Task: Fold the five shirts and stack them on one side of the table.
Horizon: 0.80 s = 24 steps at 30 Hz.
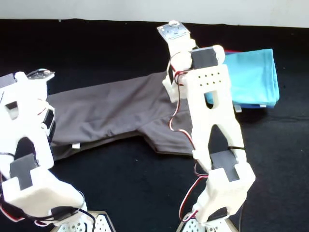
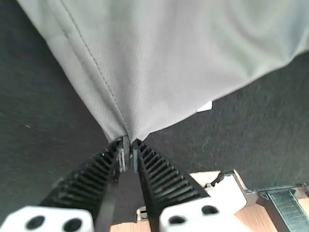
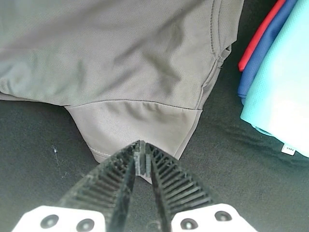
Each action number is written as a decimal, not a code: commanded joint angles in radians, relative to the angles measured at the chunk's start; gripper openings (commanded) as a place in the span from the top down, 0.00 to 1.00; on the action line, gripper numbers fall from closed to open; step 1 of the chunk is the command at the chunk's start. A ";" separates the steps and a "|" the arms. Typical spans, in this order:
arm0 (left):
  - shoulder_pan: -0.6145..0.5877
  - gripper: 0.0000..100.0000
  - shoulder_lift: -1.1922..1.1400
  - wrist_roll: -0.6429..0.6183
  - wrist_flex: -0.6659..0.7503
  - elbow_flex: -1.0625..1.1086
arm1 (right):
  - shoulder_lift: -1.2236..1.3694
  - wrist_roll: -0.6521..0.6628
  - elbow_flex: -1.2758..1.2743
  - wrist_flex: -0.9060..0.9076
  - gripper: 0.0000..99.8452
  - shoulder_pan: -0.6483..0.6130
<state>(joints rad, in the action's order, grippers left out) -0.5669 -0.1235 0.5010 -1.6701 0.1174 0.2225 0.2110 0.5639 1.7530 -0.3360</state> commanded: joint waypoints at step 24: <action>-0.071 0.99 0.050 0.068 0.295 0.266 | -0.193 -0.003 -0.642 -0.403 0.99 -0.007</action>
<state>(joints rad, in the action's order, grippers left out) -0.6314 -0.1189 0.5593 -1.4001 0.3751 0.0706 0.2110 0.0545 1.4830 -0.3360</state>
